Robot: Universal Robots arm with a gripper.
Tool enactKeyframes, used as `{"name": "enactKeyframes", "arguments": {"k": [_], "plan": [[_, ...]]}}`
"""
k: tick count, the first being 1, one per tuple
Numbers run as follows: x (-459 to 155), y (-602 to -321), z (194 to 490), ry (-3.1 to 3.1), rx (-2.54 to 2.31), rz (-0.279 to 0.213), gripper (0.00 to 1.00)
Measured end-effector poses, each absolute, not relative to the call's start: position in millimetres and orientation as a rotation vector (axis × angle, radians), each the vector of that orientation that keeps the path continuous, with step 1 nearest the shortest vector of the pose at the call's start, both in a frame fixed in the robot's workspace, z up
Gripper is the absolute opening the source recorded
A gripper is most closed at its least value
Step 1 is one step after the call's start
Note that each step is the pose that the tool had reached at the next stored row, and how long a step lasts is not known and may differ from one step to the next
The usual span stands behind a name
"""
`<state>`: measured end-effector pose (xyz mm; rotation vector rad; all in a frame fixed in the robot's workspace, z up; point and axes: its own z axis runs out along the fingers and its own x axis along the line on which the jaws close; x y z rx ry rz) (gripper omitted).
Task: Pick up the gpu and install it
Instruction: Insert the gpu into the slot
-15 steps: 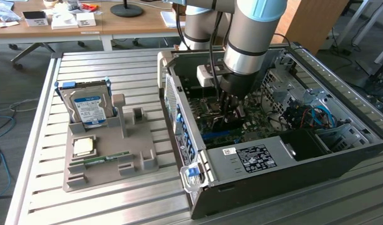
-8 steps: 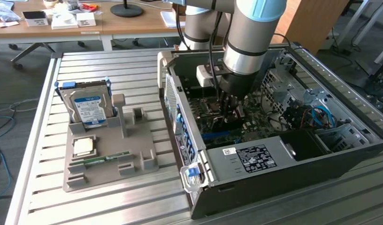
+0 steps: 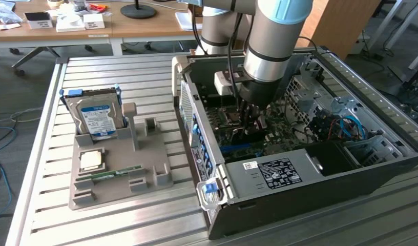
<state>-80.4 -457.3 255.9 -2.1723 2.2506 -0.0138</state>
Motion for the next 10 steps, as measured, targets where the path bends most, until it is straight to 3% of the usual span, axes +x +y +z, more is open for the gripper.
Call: {"name": "enactKeyframes", "arguments": {"k": [10], "plan": [[-79.1, -457.6, 255.8, 2.255, -2.168, -0.014, 0.27]]}}
